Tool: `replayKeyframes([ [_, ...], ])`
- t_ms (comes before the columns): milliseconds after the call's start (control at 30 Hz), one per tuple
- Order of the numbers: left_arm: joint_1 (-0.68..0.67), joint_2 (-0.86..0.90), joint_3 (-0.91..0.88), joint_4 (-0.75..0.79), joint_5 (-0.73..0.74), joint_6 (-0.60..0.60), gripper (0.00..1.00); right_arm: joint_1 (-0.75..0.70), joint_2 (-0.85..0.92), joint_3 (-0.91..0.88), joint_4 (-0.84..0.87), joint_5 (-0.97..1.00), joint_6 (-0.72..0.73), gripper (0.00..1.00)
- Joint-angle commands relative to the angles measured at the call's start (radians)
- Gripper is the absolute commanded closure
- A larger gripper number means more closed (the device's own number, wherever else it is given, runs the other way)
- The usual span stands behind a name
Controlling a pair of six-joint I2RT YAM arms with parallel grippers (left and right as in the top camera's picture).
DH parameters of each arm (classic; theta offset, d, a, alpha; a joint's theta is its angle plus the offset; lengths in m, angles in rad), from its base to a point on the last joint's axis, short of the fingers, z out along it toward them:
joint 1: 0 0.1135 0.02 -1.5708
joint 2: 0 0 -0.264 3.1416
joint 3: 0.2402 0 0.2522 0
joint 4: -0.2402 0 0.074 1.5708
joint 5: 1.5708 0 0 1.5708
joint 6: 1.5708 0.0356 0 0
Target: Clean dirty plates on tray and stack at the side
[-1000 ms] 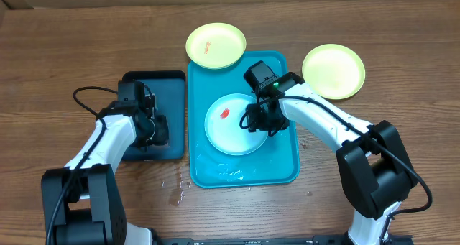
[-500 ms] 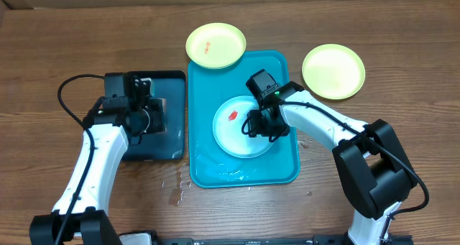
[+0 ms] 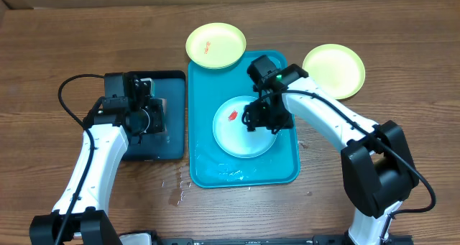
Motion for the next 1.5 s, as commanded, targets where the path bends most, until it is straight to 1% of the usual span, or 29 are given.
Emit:
replayKeyframes([
  [0, -0.002, -0.014, 0.023, 0.001, 0.004, 0.027, 0.96, -0.029, -0.003, -0.02, -0.001, 0.049, 0.055, 0.26],
  [33, -0.002, -0.014, 0.023, 0.001, 0.004, 0.027, 0.96, -0.034, -0.003, -0.039, 0.006, 0.049, 0.062, 0.28],
  [167, -0.002, -0.014, 0.023, 0.0, 0.004, 0.027, 0.96, -0.038, -0.003, -0.119, 0.06, 0.048, 0.11, 0.3],
  [267, -0.002, -0.014, 0.023, 0.001, 0.004, 0.027, 0.96, -0.035, -0.003, -0.172, 0.107, 0.018, 0.119, 0.36],
  [300, -0.002, -0.014, 0.023, 0.001, 0.004, 0.027, 0.96, -0.034, -0.003, -0.188, 0.124, 0.002, 0.119, 0.44],
  [333, -0.002, -0.014, 0.023, 0.001, 0.004, 0.027, 0.96, -0.032, -0.003, -0.201, 0.138, -0.013, 0.119, 0.57],
  [400, -0.002, -0.014, 0.023, 0.0, 0.004, 0.027, 0.96, -0.032, -0.003, -0.217, 0.156, -0.019, 0.118, 0.96],
  [500, -0.002, -0.014, 0.023, 0.001, 0.004, 0.028, 0.96, -0.033, -0.003, -0.205, 0.17, -0.015, 0.091, 0.96],
  [633, -0.002, -0.013, 0.023, 0.003, 0.005, 0.065, 0.96, -0.035, -0.003, -0.15, 0.175, -0.015, -0.119, 0.96],
  [700, -0.002, -0.011, 0.023, 0.008, 0.004, 0.072, 0.96, -0.035, -0.003, -0.13, 0.183, -0.015, -0.159, 0.95],
  [733, -0.002, -0.01, 0.023, 0.01, 0.004, 0.072, 0.96, -0.035, -0.003, -0.126, 0.195, -0.016, -0.15, 0.86],
  [767, -0.002, -0.01, 0.023, 0.011, 0.004, 0.072, 0.96, -0.035, -0.003, -0.126, 0.208, -0.016, -0.125, 0.73],
  [800, -0.002, -0.01, 0.023, 0.011, 0.004, 0.075, 0.96, -0.035, -0.003, -0.126, 0.22, -0.016, -0.097, 0.62],
  [833, -0.002, -0.01, 0.023, 0.011, 0.004, 0.076, 0.96, -0.035, -0.003, -0.126, 0.23, -0.018, -0.069, 0.55],
  [867, -0.002, -0.01, 0.023, 0.011, 0.004, 0.076, 0.96, -0.035, -0.003, -0.126, 0.239, -0.021, -0.042, 0.52],
  [933, -0.002, -0.01, 0.023, 0.01, 0.005, 0.076, 0.96, -0.035, -0.003, -0.126, 0.242, -0.02, 0.004, 0.51],
  [967, -0.002, -0.01, 0.023, 0.01, 0.004, 0.076, 0.96, -0.035, -0.003, -0.126, 0.238, -0.021, 0.013, 0.53],
  [1067, -0.002, -0.01, 0.023, 0.007, 0.004, 0.076, 0.95, -0.035, -0.003, -0.126, 0.203, -0.02, 0.03, 0.64],
  [1333, -0.002, -0.01, 0.023, 0.005, 0.004, 0.075, 0.96, -0.035, -0.003, -0.127, 0.143, -0.02, 0.029, 0.66],
  [1400, -0.002, -0.01, 0.023, 0.003, 0.005, 0.075, 0.96, -0.032, -0.003, -0.129, 0.134, -0.02, 0.031, 0.69],
  [1467, -0.002, -0.01, 0.023, -0.002, 0.004, 0.075, 0.96, -0.031, -0.003, -0.136, 0.132, -0.021, 0.033, 0.71],
])
